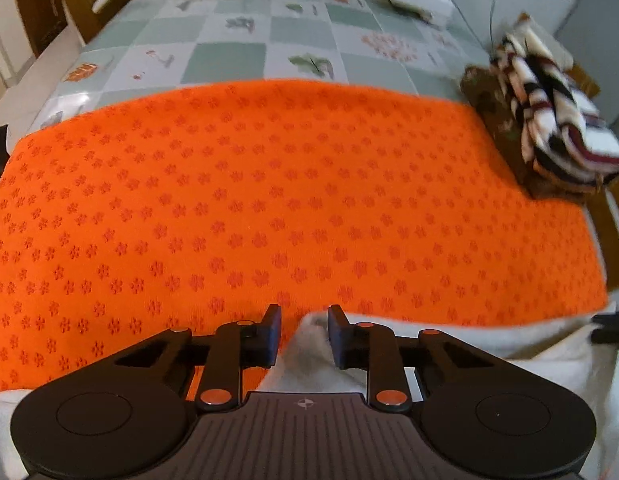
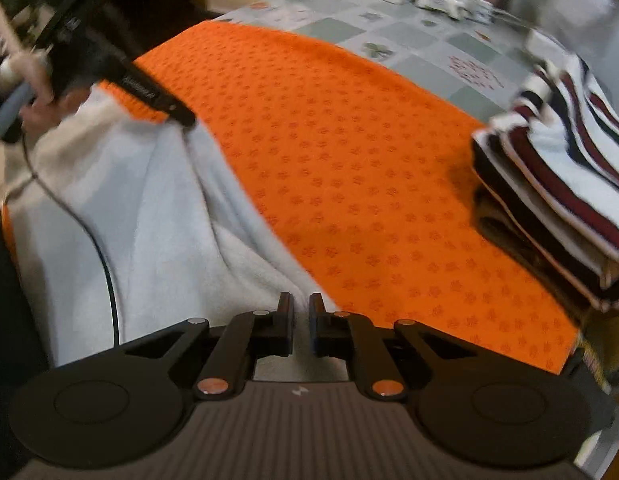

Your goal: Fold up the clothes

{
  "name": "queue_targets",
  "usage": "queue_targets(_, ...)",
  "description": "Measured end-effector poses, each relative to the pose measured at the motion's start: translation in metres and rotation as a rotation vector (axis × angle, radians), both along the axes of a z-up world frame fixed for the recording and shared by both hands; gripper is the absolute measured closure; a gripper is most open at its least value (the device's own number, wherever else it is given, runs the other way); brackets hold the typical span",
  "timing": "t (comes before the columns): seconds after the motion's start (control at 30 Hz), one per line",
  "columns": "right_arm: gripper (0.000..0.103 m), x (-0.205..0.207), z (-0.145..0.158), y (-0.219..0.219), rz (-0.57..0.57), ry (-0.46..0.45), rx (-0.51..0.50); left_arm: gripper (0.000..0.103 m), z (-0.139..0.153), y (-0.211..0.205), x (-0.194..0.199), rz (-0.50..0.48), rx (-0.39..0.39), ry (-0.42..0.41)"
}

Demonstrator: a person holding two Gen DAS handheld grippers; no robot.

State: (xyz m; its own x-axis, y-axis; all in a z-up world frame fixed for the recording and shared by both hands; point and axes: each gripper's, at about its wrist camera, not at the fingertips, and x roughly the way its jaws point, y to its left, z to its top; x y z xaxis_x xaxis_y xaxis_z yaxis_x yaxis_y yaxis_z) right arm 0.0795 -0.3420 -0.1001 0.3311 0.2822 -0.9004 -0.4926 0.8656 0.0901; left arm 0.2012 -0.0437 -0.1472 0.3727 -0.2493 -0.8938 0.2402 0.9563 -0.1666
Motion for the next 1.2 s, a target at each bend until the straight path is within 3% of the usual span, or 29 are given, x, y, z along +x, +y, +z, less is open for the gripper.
queue_targets(0.1,0.094,0.007,-0.024,0.005,-0.052,0.021,-0.057,0.073,0.006,0.009,0.002,-0.008,-0.042,-0.004)
queue_targets(0.17,0.094,0.010,-0.037,0.009,-0.087,0.044,-0.076,0.067,0.014,0.015,0.000,-0.055,-0.103,-0.003)
queue_targets(0.23,0.093,0.010,-0.039,0.005,-0.129,0.054,-0.059,0.056,0.021,0.019,-0.003,-0.092,-0.150,-0.003)
queue_targets(0.3,0.093,0.008,-0.040,0.000,-0.175,0.043,-0.078,0.055,0.026,0.020,-0.008,-0.100,-0.165,-0.012)
queue_targets(0.37,0.094,0.004,-0.036,-0.002,-0.208,-0.010,-0.173,0.055,0.030,0.017,-0.015,-0.122,-0.174,-0.020)
queue_targets(0.4,0.094,0.002,-0.034,-0.004,-0.221,-0.033,-0.207,0.054,0.031,0.013,-0.019,-0.145,-0.165,-0.032)
queue_targets(0.5,0.093,-0.006,-0.020,-0.013,-0.217,-0.029,-0.113,0.044,0.022,-0.003,-0.026,-0.214,-0.091,-0.056)
queue_targets(0.57,0.091,-0.009,-0.017,-0.009,-0.185,-0.035,-0.067,0.042,0.012,-0.012,-0.028,-0.244,-0.042,-0.058)
queue_targets(0.6,0.084,-0.010,-0.017,-0.003,-0.158,-0.041,-0.051,0.042,0.007,-0.014,-0.028,-0.251,-0.017,-0.062)
queue_targets(0.67,0.070,-0.012,-0.019,0.008,-0.104,-0.053,-0.019,0.045,0.001,-0.016,-0.029,-0.260,0.013,-0.083)
queue_targets(0.73,0.051,-0.014,-0.021,0.020,-0.050,-0.064,0.014,0.071,-0.002,-0.014,-0.030,-0.251,0.027,-0.100)
queue_targets(0.8,0.046,-0.015,-0.023,0.031,0.004,-0.075,0.044,0.077,-0.004,-0.009,-0.029,-0.223,0.008,-0.100)
queue_targets(0.87,0.054,-0.012,-0.034,0.046,0.042,-0.062,0.048,0.078,-0.006,-0.006,-0.029,-0.210,-0.001,-0.103)
queue_targets(0.9,0.078,-0.009,-0.039,0.050,0.038,-0.044,0.045,0.079,-0.007,-0.005,-0.029,-0.207,-0.002,-0.107)
queue_targets(0.93,0.096,-0.006,-0.044,0.053,0.033,-0.025,0.043,0.079,-0.007,-0.005,-0.028,-0.203,-0.002,-0.111)
queue_targets(1.07,0.097,0.004,-0.048,0.048,-0.061,-0.014,0.048,0.075,-0.012,-0.004,-0.021,-0.182,-0.022,-0.090)
queue_targets(1.2,0.098,0.005,-0.056,0.034,-0.143,0.015,0.106,0.062,-0.019,0.003,-0.008,-0.138,-0.058,-0.046)
